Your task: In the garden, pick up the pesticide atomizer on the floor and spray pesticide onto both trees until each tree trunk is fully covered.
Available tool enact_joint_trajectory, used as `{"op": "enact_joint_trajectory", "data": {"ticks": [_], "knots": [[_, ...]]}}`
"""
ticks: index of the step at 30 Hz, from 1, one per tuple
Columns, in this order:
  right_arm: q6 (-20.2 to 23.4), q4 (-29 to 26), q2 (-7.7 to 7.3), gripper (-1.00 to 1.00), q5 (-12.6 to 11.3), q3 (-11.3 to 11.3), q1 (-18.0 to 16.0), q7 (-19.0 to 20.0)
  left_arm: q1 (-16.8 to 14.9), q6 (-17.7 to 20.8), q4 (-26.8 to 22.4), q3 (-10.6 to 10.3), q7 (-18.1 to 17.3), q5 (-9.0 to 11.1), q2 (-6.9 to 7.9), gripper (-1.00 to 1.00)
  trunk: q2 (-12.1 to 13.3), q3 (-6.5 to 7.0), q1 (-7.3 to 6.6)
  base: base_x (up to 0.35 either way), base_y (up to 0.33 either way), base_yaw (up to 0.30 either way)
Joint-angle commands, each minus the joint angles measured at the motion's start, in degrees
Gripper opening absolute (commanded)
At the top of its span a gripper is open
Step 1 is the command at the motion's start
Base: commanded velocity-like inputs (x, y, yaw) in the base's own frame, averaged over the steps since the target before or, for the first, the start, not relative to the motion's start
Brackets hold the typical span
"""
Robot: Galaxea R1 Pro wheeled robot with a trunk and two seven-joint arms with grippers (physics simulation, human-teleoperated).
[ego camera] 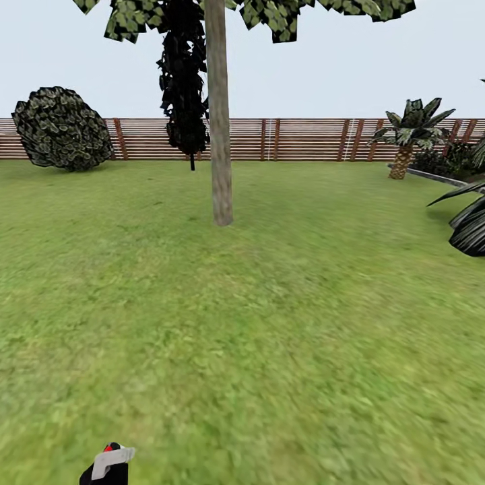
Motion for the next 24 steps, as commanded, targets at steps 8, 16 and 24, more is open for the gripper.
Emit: {"op": "enact_joint_trajectory", "data": {"ticks": [8, 16, 24], "knots": [[-0.2, 0.0, 0.00, 1.00, 0.3, -0.4, 0.0, 0.2, 0.0, -0.1, 0.1, 0.0, -0.3, 0.5, 0.00, -1.00, 0.0, -0.05, 0.02, 0.340, 0.000, 0.000], [-0.2, 0.0, 0.00, 1.00, 0.3, -0.4, 0.0, 0.2, 0.0, -0.1, 0.1, 0.0, -0.3, 0.5, 0.00, -1.00, 0.0, -0.05, 0.02, 0.340, 0.000, 0.000], [-0.2, 0.0, 0.00, 1.00, 0.3, -0.4, 0.0, 0.2, 0.0, -0.1, 0.1, 0.0, -0.3, 0.5, 0.00, -1.00, 0.0, -0.05, 0.02, 0.340, 0.000, 0.000]]}}
